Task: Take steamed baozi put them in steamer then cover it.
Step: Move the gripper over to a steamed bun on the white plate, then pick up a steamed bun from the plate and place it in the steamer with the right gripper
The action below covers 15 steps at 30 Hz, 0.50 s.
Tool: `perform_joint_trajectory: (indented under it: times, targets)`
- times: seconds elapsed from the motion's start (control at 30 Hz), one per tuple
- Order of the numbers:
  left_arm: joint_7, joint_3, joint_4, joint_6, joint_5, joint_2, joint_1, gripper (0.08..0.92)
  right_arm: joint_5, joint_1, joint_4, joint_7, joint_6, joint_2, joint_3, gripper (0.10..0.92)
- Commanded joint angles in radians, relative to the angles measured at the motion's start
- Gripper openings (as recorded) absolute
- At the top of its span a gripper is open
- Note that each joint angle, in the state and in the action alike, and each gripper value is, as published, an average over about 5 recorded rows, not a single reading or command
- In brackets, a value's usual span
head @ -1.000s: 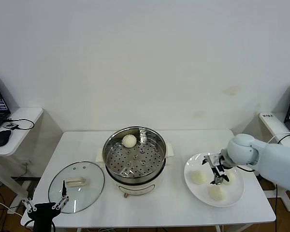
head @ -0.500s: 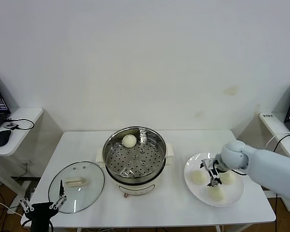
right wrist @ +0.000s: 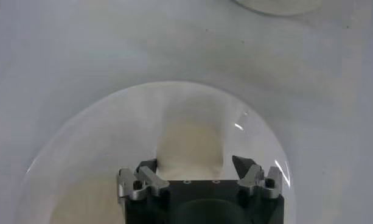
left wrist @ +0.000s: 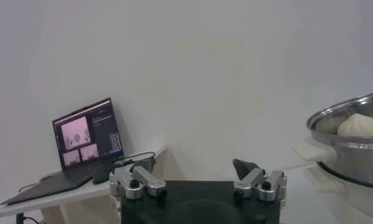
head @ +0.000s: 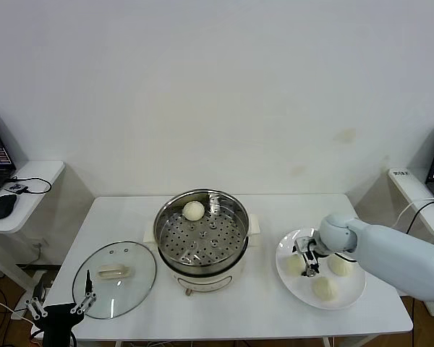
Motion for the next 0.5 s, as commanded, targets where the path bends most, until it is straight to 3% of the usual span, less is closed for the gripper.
perform_joint_trajectory:
  times: [0.03, 0.27, 0.5]
  targets:
    - [0.000, 0.000, 0.003, 0.000, -0.001, 0.000, -0.001, 0.823, -0.009, -0.013, -0.022, -0.019, -0.004, 0.018, 0.024, 0.662]
    - [0.003, 0.007, -0.001, 0.003, -0.001, 0.001, -0.006, 0.823, 0.029, 0.073, -0.003, -0.063, 0.000, 0.009, 0.010, 0.618]
    - [0.005, 0.010, -0.003, 0.005, -0.002, 0.008, -0.013, 0.823, 0.173, 0.318, 0.069, -0.144, -0.013, -0.035, -0.074, 0.611]
